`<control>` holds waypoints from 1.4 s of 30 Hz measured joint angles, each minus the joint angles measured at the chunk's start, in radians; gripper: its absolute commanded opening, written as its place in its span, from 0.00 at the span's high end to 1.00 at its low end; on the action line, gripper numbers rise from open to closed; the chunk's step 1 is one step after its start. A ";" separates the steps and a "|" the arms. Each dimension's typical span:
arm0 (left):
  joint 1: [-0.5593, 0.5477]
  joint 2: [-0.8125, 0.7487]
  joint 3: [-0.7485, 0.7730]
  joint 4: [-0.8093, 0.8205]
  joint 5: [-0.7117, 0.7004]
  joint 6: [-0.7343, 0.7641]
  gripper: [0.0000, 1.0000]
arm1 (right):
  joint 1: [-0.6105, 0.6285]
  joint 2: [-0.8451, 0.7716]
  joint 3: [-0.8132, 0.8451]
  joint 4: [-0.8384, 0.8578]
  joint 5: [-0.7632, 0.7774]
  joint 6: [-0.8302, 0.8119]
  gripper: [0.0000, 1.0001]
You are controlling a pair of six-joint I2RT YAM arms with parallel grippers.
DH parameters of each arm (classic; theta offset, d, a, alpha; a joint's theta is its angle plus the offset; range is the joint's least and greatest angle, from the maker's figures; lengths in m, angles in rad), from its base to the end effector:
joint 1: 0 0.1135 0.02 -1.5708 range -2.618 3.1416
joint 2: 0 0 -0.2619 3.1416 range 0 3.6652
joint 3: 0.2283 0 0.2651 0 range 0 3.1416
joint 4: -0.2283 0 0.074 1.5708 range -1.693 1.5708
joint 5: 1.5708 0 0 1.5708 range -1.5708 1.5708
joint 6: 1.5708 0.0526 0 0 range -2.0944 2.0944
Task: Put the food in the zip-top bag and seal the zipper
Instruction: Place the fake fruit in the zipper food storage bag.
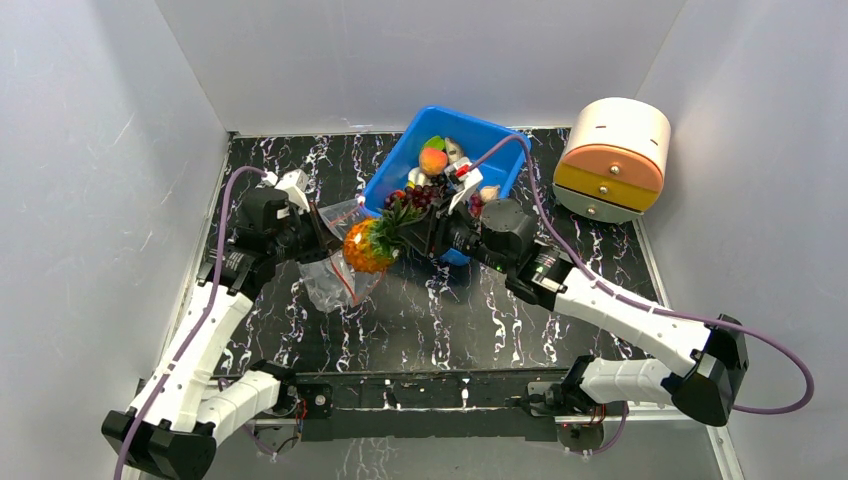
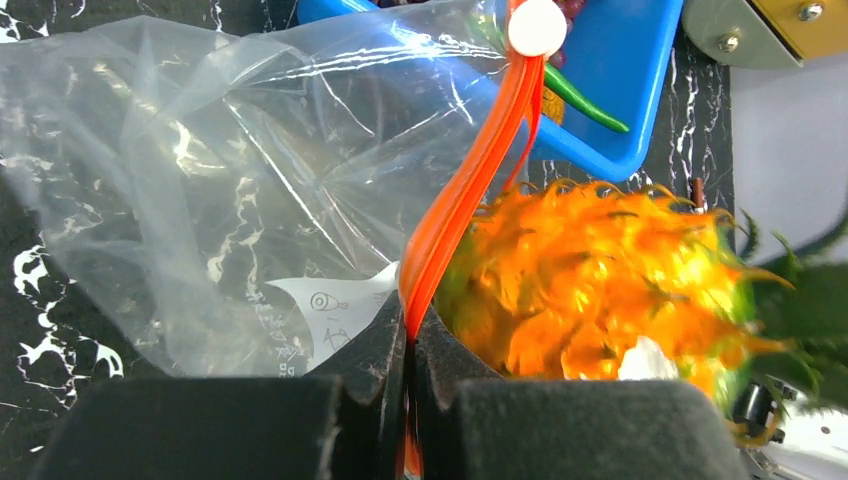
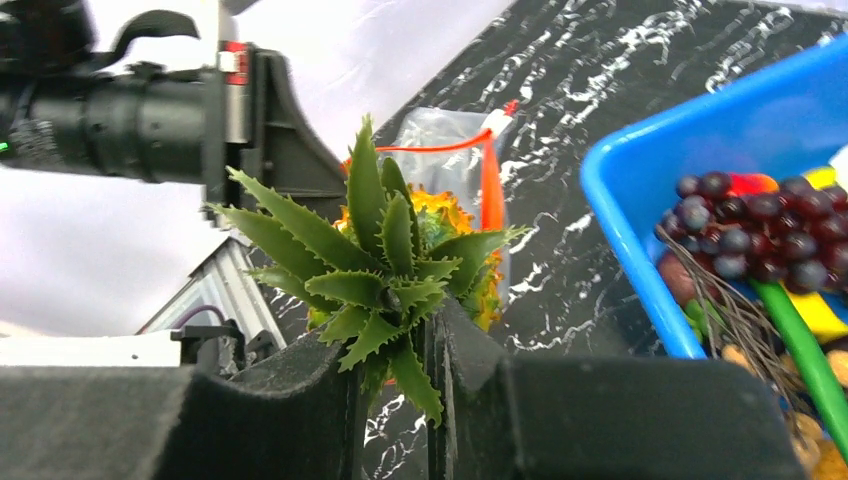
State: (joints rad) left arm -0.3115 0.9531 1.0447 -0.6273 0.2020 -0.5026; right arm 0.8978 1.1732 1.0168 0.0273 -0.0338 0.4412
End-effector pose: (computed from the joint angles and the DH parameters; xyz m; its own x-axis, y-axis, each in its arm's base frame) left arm 0.2137 -0.0799 0.3463 -0.6495 -0.2866 -0.7042 0.1730 0.8462 -0.5040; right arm 0.1909 0.2424 0.3577 -0.4152 0.1638 -0.8949 -0.6913 0.5826 0.4274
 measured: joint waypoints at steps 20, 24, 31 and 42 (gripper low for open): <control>0.013 0.008 0.000 -0.034 -0.006 0.042 1.00 | 0.044 0.039 0.008 0.055 -0.101 -0.365 0.81; 0.013 0.008 0.000 -0.032 0.006 0.049 1.00 | 0.053 0.022 0.008 -0.002 -0.104 -0.461 0.80; 0.006 0.008 0.001 -0.015 0.037 0.060 1.00 | 0.060 0.016 0.008 -0.138 -0.095 -0.581 0.79; 0.000 -0.015 -0.008 0.053 0.122 0.127 1.00 | 0.071 0.027 0.008 -0.167 -0.160 -0.604 0.81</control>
State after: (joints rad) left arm -0.3119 0.9382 1.0370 -0.5739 0.3241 -0.3759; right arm 0.9691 1.2003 1.0252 -0.1394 -0.1936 -0.1631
